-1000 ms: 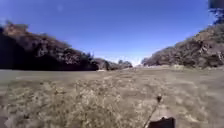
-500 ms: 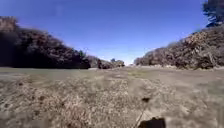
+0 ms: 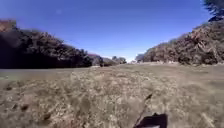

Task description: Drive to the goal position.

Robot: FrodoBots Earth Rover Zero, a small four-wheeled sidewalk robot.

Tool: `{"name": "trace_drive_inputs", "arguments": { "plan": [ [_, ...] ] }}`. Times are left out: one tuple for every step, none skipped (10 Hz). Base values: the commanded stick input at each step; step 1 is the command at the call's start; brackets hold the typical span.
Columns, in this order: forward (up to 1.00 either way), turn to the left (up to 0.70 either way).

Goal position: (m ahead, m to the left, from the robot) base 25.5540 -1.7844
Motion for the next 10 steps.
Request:
{"name": "trace_drive_inputs", "arguments": {
  "plan": [
    [1.00, 0.00],
    [1.00, 0.00],
    [1.00, 0.00],
    [1.00, 0.00],
    [1.00, 0.00],
    [1.00, 0.00],
    [1.00, 0.00],
    [1.00, 0.00],
    [1.00, 0.00],
    [1.00, 0.00]
  ]
}}
